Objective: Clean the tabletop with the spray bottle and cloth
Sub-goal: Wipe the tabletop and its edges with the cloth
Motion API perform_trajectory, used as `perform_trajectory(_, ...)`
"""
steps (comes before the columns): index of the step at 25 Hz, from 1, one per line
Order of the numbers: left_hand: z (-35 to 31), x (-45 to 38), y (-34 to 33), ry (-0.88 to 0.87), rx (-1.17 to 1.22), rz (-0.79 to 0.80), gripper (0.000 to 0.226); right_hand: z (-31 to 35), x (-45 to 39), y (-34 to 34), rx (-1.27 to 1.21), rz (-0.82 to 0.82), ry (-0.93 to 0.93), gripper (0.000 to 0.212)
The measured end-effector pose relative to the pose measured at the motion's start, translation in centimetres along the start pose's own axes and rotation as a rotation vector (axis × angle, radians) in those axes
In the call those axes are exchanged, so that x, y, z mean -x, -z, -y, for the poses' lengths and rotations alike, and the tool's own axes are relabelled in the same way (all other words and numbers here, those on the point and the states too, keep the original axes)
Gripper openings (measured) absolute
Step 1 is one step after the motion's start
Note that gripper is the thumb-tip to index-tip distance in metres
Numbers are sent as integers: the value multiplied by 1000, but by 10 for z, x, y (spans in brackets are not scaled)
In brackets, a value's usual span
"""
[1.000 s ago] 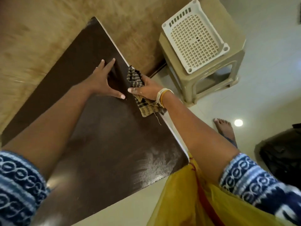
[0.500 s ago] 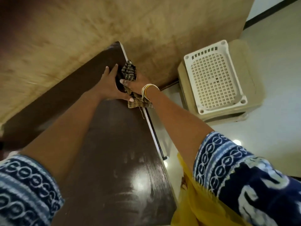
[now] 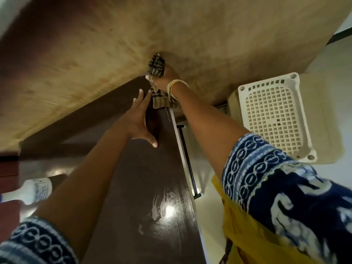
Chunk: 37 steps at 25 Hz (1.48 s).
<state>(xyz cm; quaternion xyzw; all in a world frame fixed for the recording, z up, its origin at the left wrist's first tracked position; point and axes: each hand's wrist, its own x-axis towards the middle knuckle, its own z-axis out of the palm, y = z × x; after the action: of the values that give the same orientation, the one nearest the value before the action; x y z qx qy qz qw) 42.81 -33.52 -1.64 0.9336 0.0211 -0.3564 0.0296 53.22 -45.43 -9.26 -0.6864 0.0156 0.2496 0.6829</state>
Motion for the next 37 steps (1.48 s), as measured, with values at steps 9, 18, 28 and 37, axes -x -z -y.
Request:
perform_trajectory(9,-4,5,-6,126,84,-43,168,21,-15,-49,1292,-65,254,47)
perform_trajectory(18,6,9,-12,180,184,-33,167,8,16,7,1380,271,724,55)
perform_trajectory(28,9,7,-13,182,213,-25,167,-23,50,6,1293,275,747,58)
perform_trajectory(37,7,8,-14,182,208,-41,166,-3,-3,-9,264,-96,84,37)
